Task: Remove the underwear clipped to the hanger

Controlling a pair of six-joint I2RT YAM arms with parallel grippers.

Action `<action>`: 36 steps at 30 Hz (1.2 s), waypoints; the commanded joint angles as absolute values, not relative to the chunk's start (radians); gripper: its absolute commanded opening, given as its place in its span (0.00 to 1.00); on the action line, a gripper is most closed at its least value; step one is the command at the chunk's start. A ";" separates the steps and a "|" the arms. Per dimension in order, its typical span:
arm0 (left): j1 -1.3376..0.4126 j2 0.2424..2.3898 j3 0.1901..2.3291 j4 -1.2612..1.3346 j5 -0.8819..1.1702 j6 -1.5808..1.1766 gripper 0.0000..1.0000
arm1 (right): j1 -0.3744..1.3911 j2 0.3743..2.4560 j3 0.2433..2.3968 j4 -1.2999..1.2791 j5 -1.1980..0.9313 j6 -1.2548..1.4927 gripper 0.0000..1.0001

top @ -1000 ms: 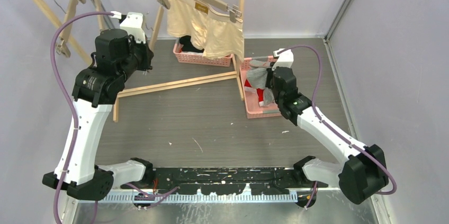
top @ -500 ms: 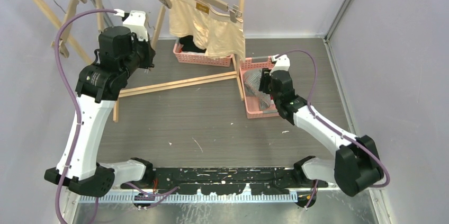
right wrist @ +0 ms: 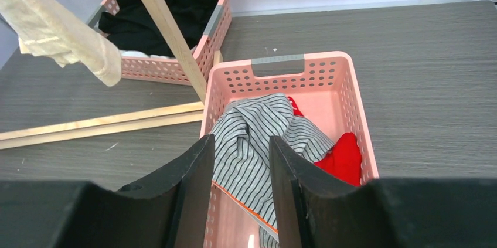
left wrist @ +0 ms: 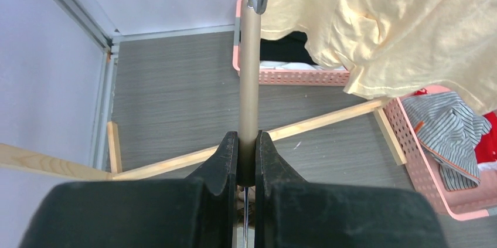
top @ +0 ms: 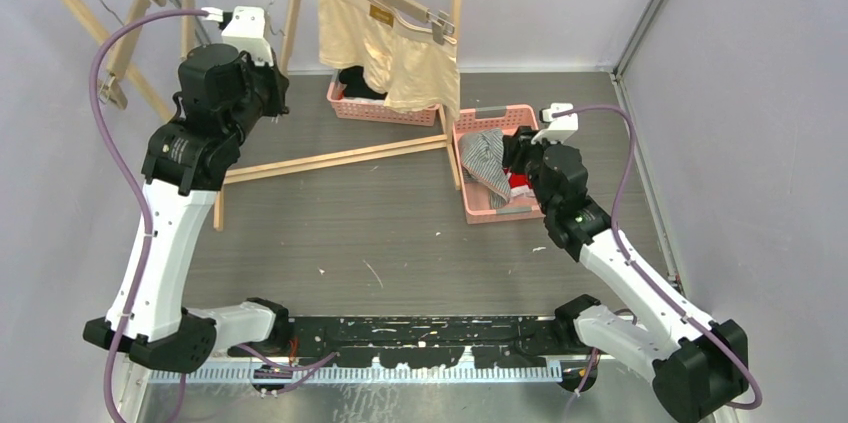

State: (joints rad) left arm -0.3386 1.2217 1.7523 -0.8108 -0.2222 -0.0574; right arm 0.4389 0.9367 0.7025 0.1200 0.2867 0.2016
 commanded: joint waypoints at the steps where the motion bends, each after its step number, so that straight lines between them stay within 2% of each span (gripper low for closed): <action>1: -0.333 1.179 1.802 -0.683 -0.291 -0.025 0.00 | 0.439 0.945 0.704 0.159 0.239 0.212 0.44; 6: -0.317 1.194 1.814 -0.650 -0.314 0.003 0.00 | 0.439 0.969 0.702 0.152 0.178 0.222 0.39; 16: -0.199 1.287 1.917 -0.656 -0.168 -0.044 0.00 | 0.440 0.989 0.698 0.159 0.162 0.220 0.39; 36: -0.063 1.373 1.984 -0.645 -0.070 -0.086 0.00 | 0.439 1.015 0.688 0.179 0.121 0.223 0.35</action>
State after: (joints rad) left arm -0.0830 1.3518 1.9160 -0.7292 -0.1078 -0.0689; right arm 0.4393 1.0111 0.6853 0.1200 0.1432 0.2146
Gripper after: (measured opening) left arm 0.058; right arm 0.354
